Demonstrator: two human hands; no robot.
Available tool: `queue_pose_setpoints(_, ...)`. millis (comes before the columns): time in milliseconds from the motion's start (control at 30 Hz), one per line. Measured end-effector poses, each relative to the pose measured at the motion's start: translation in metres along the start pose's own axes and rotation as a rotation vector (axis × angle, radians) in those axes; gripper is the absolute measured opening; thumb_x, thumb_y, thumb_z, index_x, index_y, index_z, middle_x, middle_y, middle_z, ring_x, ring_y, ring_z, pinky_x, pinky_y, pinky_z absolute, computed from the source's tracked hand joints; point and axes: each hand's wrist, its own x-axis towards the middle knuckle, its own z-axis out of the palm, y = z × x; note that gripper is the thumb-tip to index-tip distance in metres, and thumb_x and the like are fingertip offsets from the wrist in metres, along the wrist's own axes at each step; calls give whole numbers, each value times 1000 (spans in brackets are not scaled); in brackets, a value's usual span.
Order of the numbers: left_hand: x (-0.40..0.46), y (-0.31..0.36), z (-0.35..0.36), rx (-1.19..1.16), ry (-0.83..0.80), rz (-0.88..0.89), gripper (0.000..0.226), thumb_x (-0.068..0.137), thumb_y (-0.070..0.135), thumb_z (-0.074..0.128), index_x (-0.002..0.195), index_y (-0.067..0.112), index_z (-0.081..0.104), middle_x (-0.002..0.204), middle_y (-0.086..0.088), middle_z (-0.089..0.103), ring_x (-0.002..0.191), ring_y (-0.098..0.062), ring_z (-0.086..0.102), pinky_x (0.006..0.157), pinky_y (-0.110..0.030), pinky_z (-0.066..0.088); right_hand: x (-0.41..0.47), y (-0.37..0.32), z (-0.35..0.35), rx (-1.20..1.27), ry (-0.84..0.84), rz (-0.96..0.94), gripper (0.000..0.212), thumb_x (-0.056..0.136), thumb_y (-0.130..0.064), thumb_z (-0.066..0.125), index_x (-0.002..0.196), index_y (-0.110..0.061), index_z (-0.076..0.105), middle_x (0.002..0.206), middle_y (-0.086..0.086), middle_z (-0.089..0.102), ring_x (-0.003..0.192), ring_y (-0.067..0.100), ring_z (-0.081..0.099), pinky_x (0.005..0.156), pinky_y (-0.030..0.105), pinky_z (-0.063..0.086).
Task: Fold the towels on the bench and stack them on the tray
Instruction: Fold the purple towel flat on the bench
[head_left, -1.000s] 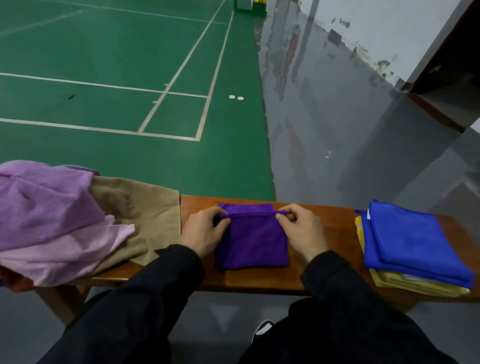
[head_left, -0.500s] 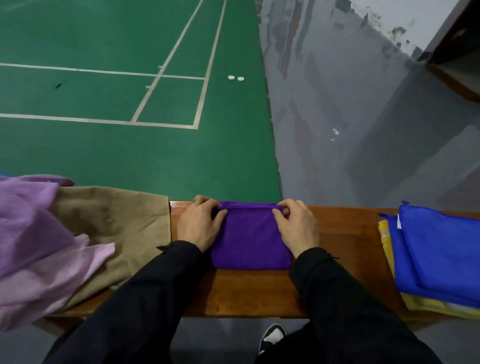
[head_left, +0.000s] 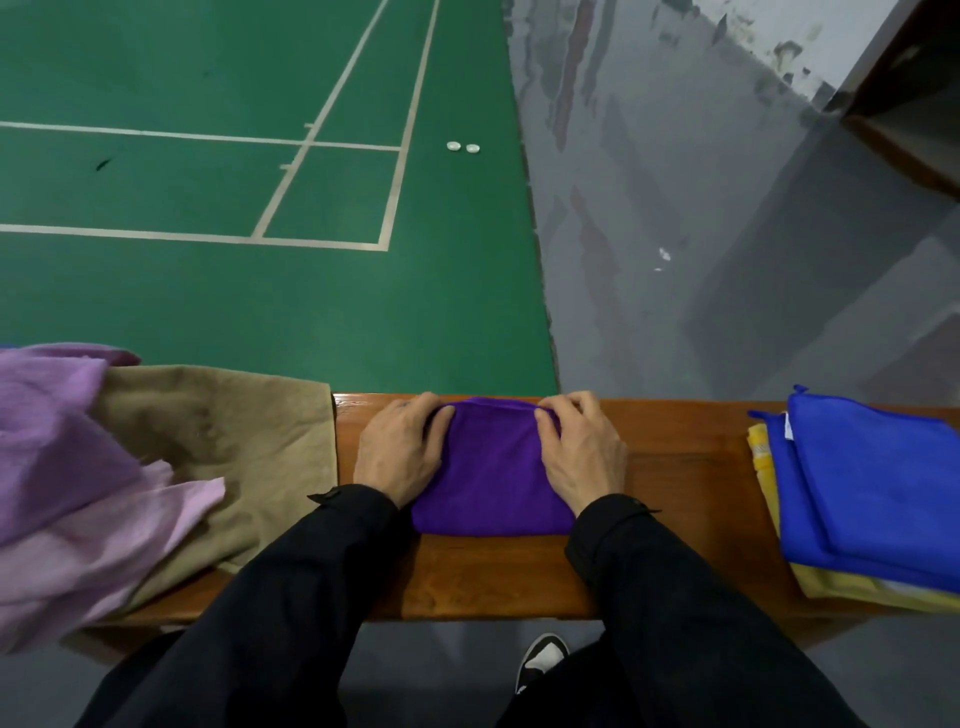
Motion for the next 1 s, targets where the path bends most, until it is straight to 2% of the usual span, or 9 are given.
queue_pose_setpoints(100, -24, 5, -5, -52, 18, 25, 30, 101, 45, 44, 97, 25, 65, 96, 6, 66, 84, -17, 63, 71, -36, 51, -14, 6, -6, 225, -14, 15, 29, 104, -37, 56, 127, -23, 68, 112, -7, 58, 89, 7, 59, 77, 30, 54)
queue_pose_setpoints(167, -35, 6, -9, -44, 29, 54, 20, 102, 37, 54, 106, 26, 70, 106, 9, 66, 89, -13, 64, 74, -34, 54, -20, 11, -11, 306, -44, 18, 29, 101, -34, 62, 128, -23, 67, 110, -10, 57, 86, 2, 56, 78, 28, 55)
queue_pose_setpoints(300, -33, 5, -14, -40, 39, 35, 24, 101, 34, 58, 118, 24, 72, 115, 10, 69, 98, -11, 65, 84, -32, 56, -26, 14, -15, 318, -13, -19, 6, 98, -23, 67, 101, -26, 70, 96, -15, 58, 82, -2, 57, 72, 25, 54)
queue_pose_setpoints(333, -32, 5, -15, -46, 41, 30, 25, 101, 34, 58, 119, 23, 73, 115, 9, 69, 100, -11, 64, 86, -31, 56, -27, 13, -15, 322, -4, -9, 6, 98, -23, 67, 98, -29, 68, 93, -16, 58, 82, -3, 56, 70, 23, 51)
queue_pose_setpoints(467, -26, 2, -15, -62, 34, 60, 19, 102, 31, 56, 110, 22, 71, 106, 7, 68, 96, -11, 58, 84, -33, 53, -16, 9, -17, 296, -111, 24, 19, 97, -38, 68, 115, -32, 66, 105, -16, 57, 84, 1, 56, 72, 21, 48)
queue_pose_setpoints(567, -24, 2, -16, -94, 23, 67, 17, 103, 29, 53, 106, 22, 67, 101, 7, 65, 92, -11, 54, 82, -31, 48, -10, 7, -18, 233, -130, 14, 12, 95, -40, 68, 101, -29, 70, 104, -16, 55, 87, 5, 57, 72, 27, 53)
queue_pose_setpoints(700, -26, 7, -19, -161, 22, 47, 16, 103, 31, 51, 103, 23, 64, 97, 9, 63, 86, -7, 56, 76, -24, 46, -13, 7, -19, 353, -18, -13, 5, 94, -28, 71, 92, -25, 68, 99, -13, 56, 88, 6, 58, 73, 24, 51)
queue_pose_setpoints(833, -16, 10, -20, -179, 31, -11, 16, 102, 31, 55, 100, 20, 66, 97, 7, 64, 87, -9, 59, 78, -29, 50, -10, 3, -21, 404, 16, -3, 3, 95, -25, 68, 93, -22, 68, 96, -11, 59, 89, 6, 59, 75, 26, 52)
queue_pose_setpoints(1000, -2, 11, -12, -101, -28, -97, 21, 102, 32, 52, 96, 18, 66, 95, 4, 64, 85, -13, 59, 79, -37, 53, 2, -3, -15, 375, -40, 35, 8, 97, -27, 62, 92, -22, 63, 90, -9, 62, 85, 9, 60, 73, 28, 52)
